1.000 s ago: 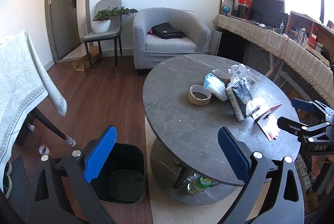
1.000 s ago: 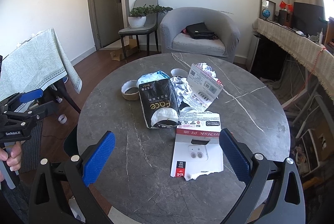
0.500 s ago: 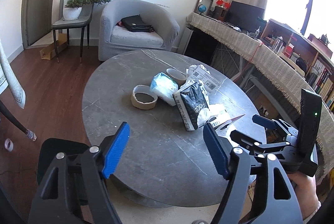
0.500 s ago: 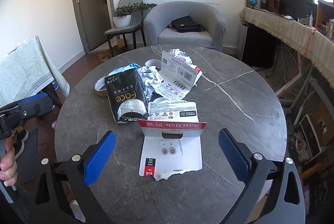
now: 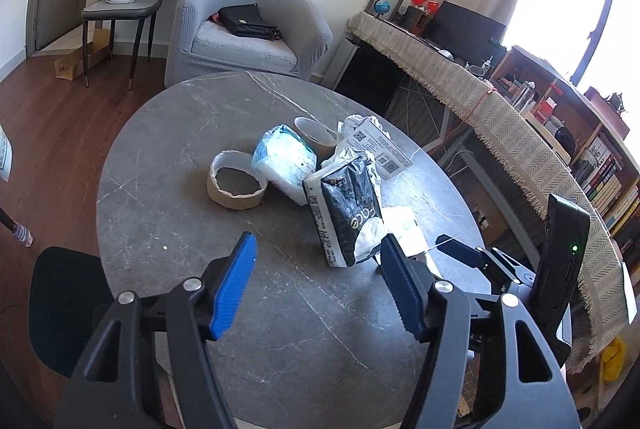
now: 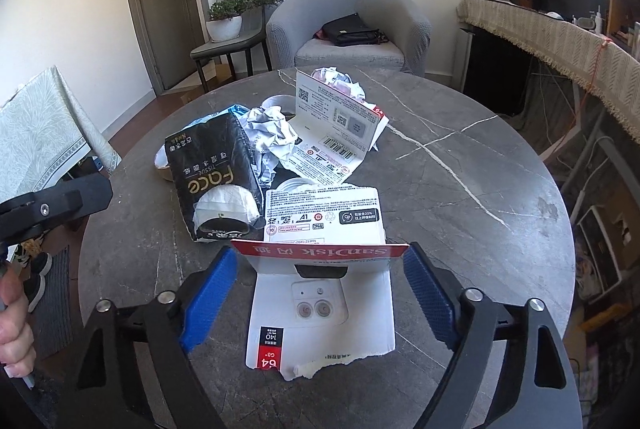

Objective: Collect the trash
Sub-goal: 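Grasp the black FACE snack bag with the left gripper while the right gripper grasps the white SanDisk package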

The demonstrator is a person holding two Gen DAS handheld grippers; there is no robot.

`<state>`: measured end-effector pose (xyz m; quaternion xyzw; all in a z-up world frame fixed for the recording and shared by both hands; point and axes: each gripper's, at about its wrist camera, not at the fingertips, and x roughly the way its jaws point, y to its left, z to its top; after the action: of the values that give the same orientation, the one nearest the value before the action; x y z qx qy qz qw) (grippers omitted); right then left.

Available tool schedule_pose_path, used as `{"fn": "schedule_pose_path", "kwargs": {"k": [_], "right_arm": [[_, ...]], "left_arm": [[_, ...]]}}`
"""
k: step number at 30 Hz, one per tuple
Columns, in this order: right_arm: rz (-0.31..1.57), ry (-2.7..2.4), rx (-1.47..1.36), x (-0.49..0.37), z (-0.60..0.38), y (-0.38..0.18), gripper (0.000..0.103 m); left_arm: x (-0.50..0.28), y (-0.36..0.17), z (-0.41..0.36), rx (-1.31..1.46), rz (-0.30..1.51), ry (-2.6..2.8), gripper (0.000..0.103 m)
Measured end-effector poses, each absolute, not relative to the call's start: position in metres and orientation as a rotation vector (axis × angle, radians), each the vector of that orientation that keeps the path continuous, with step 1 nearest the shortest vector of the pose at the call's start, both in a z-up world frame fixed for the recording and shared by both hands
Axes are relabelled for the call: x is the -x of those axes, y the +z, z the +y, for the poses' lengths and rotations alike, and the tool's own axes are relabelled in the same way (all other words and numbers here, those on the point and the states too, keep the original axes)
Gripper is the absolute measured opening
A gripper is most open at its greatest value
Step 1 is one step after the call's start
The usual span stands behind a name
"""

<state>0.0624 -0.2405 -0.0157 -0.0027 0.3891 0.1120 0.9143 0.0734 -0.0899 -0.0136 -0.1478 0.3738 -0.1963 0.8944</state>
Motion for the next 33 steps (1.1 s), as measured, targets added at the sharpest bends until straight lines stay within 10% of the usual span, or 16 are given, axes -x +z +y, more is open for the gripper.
{"fn": "schedule_pose_path", "kwargs": {"k": [22,33], "right_arm": [[0.807,0.301,-0.026,-0.069,-0.257,-0.015,0.076],[0.815,0.314,-0.013,-0.068,-0.256,-0.011,0.076]], "left_arm": [[-0.122,-0.044,-0.106,0.427,0.852,-0.522,0.059],[-0.126,-0.050,-0.104,0.466,0.851,-0.540,0.016]]}}
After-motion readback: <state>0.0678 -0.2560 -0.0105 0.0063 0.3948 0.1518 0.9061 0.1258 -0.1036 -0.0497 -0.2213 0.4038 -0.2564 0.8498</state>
